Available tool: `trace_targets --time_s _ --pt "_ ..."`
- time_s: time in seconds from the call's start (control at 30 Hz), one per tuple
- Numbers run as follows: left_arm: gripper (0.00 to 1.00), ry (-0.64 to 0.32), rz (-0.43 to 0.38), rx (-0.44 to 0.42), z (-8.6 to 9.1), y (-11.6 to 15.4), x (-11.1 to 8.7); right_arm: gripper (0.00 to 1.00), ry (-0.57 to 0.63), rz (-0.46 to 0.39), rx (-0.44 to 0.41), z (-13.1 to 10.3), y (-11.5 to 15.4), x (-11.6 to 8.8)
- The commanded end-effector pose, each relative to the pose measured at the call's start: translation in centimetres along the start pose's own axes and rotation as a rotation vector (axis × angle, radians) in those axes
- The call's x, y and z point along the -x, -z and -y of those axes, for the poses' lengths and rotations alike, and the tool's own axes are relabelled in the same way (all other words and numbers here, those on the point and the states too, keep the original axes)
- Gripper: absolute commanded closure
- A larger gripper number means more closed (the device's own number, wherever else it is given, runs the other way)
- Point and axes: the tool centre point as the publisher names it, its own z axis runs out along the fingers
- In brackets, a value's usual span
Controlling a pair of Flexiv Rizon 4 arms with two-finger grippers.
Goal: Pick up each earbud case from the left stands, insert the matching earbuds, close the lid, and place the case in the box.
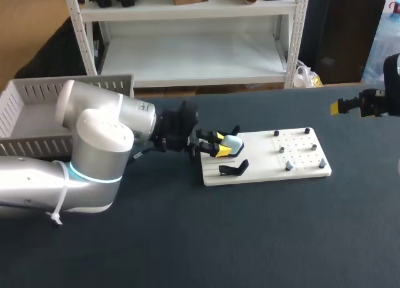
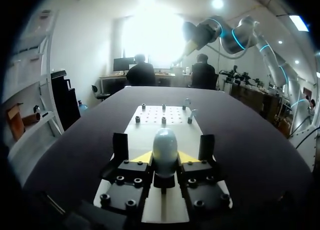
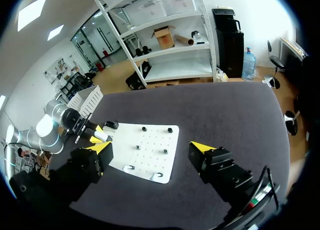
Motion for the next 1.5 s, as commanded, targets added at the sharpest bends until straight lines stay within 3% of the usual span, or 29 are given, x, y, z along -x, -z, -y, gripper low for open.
trace_targets --time_s 0.03,0.17,0.5,0.73,1.5 --pt "1.0 -0.004 0.011 0.009 0.5 0.6 0.0 0.0 0.0 -0.001 0.002 0.0 0.0 0.0" --pt "1.0 -0.019 0.041 0.018 0.9 2.0 0.8 0.0 0.0 -0.001 0.002 0.0 0.0 0.0" --pt "1.0 -0.082 0.214 0.028 3.2 5.4 6.1 0.0 0.0 -0.001 0.002 0.0 0.0 0.0" --pt "1.0 -0.085 0.271 0.019 4.7 6.5 8.6 0.0 0.0 -0.001 0.002 0.0 0.0 0.0" --pt "1.0 -0.085 0.271 0.019 4.7 6.5 8.6 0.0 0.0 -0.001 0.002 0.0 0.0 0.0"
